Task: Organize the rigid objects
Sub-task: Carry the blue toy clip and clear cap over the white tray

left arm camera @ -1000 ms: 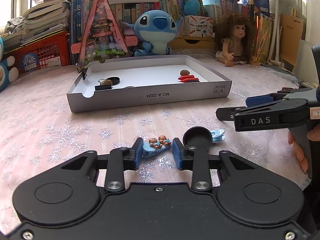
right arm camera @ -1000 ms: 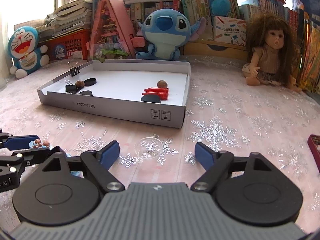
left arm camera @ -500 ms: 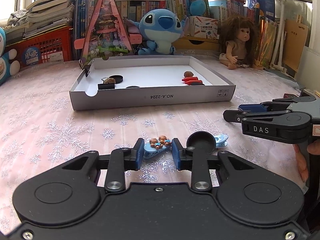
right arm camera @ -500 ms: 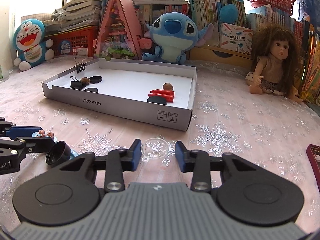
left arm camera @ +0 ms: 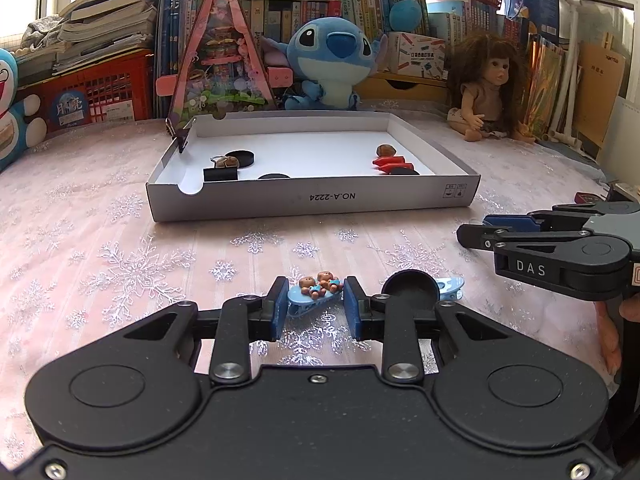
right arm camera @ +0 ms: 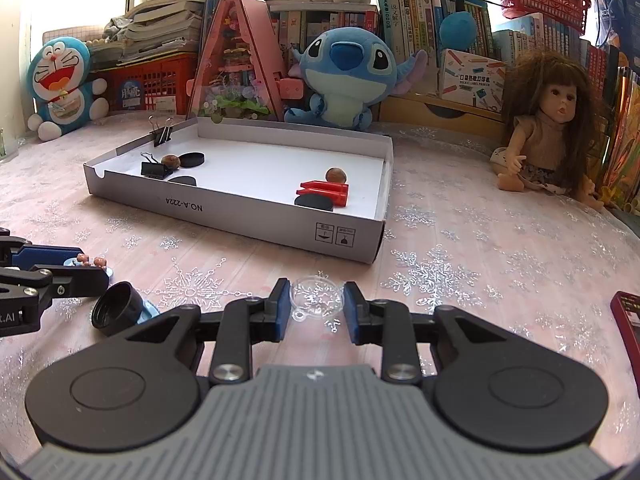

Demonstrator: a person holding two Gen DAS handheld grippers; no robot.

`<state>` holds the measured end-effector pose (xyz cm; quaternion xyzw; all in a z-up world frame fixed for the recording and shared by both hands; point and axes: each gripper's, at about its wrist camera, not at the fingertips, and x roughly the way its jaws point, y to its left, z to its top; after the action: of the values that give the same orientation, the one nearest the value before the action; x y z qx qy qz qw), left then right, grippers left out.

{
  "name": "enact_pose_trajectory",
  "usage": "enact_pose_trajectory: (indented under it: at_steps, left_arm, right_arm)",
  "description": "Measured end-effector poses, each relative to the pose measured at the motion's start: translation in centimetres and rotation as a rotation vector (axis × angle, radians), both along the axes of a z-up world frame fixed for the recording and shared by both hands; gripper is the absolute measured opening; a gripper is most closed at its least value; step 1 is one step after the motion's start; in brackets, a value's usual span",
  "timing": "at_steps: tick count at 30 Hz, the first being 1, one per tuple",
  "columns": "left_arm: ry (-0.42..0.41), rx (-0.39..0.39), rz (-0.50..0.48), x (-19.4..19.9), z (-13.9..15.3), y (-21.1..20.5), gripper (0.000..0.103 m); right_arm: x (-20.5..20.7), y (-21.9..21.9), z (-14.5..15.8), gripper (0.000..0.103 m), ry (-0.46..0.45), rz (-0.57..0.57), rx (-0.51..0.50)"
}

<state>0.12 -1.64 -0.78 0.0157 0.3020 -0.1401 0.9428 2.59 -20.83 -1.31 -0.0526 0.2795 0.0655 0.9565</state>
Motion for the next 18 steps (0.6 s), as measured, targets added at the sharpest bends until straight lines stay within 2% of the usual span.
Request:
enact_pose_trajectory:
  at_steps: [9, 18]
  left_arm:
    - [-0.026, 0.002, 0.008, 0.8, 0.9, 0.0, 0.027]
    - [-0.052, -0.003, 0.010, 1.9, 2.1, 0.2, 0.027]
  right_arm:
    - [-0.5, 0.4, 0.3, 0.033, -0.029, 0.019, -0.028]
    - [0.0, -0.2, 1.5, 0.033, -0.042, -0.003, 0.008]
